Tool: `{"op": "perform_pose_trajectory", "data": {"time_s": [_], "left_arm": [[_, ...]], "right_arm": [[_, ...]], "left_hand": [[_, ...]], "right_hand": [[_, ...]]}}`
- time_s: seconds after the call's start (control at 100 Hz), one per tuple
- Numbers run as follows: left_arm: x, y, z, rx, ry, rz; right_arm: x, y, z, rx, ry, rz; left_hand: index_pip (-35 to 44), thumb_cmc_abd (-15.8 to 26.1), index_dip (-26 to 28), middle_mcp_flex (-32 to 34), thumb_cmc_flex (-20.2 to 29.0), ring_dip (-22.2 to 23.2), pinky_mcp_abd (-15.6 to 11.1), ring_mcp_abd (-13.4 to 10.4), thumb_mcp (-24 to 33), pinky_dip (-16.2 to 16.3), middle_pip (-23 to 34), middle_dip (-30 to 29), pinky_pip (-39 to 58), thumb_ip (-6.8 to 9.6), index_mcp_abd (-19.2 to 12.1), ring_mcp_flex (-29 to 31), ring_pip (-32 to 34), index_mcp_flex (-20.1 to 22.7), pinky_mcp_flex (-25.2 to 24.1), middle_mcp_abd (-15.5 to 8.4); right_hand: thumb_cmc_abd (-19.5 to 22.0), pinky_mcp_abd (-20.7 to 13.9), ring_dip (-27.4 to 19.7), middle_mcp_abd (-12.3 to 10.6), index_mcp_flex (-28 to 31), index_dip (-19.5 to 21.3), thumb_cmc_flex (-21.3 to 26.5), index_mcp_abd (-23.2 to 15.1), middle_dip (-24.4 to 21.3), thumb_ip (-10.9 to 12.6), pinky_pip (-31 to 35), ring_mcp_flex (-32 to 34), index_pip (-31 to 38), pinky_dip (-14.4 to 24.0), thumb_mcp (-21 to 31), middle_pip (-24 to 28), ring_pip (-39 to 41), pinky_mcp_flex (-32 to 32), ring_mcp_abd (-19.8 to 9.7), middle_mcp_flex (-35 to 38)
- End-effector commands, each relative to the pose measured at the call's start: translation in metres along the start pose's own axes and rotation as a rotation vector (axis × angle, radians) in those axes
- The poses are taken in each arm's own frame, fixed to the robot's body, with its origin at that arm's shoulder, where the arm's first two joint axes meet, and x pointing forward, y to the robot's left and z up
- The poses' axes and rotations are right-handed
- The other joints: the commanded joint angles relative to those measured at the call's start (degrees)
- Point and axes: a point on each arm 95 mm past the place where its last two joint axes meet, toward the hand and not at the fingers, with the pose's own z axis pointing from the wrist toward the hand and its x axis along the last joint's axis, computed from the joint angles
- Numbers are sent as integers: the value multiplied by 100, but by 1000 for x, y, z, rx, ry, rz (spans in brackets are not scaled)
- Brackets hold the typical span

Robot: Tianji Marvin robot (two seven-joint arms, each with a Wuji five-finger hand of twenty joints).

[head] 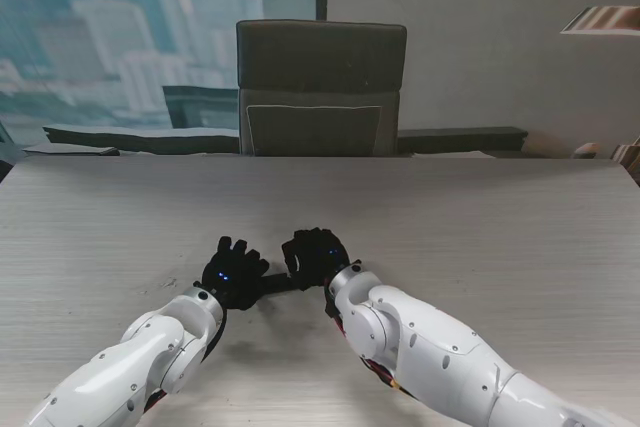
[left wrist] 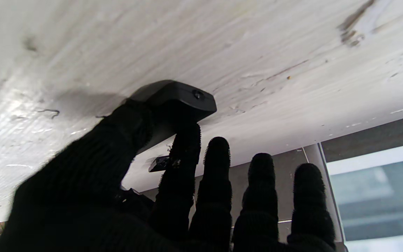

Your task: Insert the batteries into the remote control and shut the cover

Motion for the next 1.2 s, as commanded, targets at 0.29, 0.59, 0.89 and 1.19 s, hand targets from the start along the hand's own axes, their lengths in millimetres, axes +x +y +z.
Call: {"op": "perform_pose_trajectory", "data": {"time_s": [0.29, 0.59, 0.89, 1.19], "left_arm": [[4, 20, -5, -73, 8, 0], [4, 20, -4, -73, 7, 0], [4, 20, -5, -71, 5, -1], [4, 20, -4, -74, 7, 0]], "right_arm": [[1, -11, 2, 9, -10, 32], [-4, -15, -1, 19, -42, 22], [-8, -16, -5, 26, -59, 5], [-10, -19, -8, 36, -60, -9]], "left_hand": [[934, 109, 337, -24, 550, -37, 13, 14, 86, -96, 78, 55, 75, 216, -1163, -30, 61, 547, -30, -22], [936, 111, 340, -22, 549, -36, 16, 17, 83, -95, 78, 55, 77, 216, -1192, -27, 62, 549, -32, -19], [936, 107, 338, -22, 547, -38, 12, 22, 84, -94, 77, 55, 80, 216, -1178, -36, 60, 550, -26, -13], [936, 113, 338, -21, 551, -39, 15, 14, 82, -95, 78, 55, 76, 215, -1166, -32, 60, 548, -32, -10]], "right_hand": [[148, 26, 97, 22, 98, 117, 157, -1, -87, -6, -12, 23, 157, 62, -18, 188, 102, -22, 7, -22], [162, 15, 102, 28, 87, 106, 162, -4, -101, 8, -27, 14, 179, 57, -31, 199, 108, -48, 16, -31], [162, 24, 102, 35, 77, 105, 149, 1, -107, 10, -25, 15, 188, 59, -30, 203, 104, -49, 22, -26], [68, 37, 72, 27, -47, 18, -3, -32, -9, 6, -68, -25, 94, 43, -89, 175, 26, -84, 17, -92]]}}
